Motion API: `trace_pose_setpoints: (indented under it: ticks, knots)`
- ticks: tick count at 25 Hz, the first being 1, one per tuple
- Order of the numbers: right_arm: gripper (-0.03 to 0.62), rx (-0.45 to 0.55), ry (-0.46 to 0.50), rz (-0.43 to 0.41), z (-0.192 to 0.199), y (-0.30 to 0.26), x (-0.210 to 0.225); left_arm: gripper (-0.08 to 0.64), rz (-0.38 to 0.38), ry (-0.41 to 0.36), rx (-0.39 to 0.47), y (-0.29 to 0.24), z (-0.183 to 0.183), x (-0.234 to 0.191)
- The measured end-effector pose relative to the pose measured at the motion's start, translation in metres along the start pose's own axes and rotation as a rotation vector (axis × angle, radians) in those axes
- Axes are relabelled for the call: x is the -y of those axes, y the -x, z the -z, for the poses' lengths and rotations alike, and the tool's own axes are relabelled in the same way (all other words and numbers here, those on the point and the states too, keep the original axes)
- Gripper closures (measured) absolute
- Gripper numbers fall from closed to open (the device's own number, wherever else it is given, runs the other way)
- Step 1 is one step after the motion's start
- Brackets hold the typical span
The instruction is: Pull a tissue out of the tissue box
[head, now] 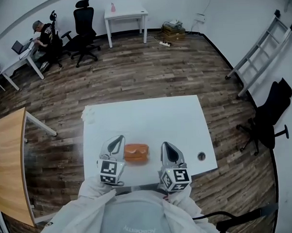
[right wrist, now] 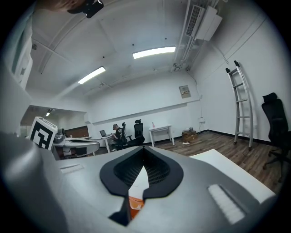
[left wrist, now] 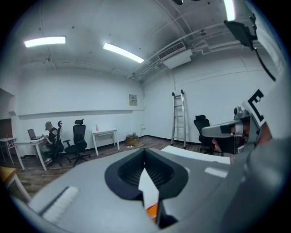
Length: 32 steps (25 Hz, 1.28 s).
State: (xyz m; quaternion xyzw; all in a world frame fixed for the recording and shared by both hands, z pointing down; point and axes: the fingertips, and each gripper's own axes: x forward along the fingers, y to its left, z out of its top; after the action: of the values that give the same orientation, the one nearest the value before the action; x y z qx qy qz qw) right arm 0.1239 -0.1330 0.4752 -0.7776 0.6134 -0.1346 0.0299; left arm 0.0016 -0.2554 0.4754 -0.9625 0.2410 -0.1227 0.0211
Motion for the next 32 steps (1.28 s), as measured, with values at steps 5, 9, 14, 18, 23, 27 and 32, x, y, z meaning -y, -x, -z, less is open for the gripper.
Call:
trace_pose_setpoints:
  ticks: [5,9,14,18,23,27,32]
  knots:
    - [0.591,-0.015,0.004,0.000,0.006,0.009,0.000,0.560,-0.010,0.012,-0.004,0.010,0.007,0.006]
    - [0.591,-0.031,0.014,-0.016,0.009,0.014,-0.002,0.560,-0.025,0.028,-0.007,0.018,0.011,0.011]
    - [0.591,-0.047,0.027,-0.055,0.008,0.012,-0.007,0.560,-0.065,0.047,-0.010,0.025,0.014,0.009]
    - [0.591,-0.055,0.039,-0.087,0.009,0.010,-0.011,0.560,-0.101,0.060,-0.010,0.030,0.016,0.004]
    - [0.591,-0.064,0.047,-0.114,0.008,0.007,-0.016,0.560,-0.125,0.068,-0.013,0.034,0.016,0.000]
    - [0.591,-0.074,0.053,-0.124,0.009,0.008,-0.017,0.560,-0.132,0.070,-0.017,0.038,0.019,0.001]
    - [0.591,-0.089,0.056,-0.123,0.013,0.008,-0.017,0.560,-0.130,0.074,-0.023,0.039,0.023,0.003]
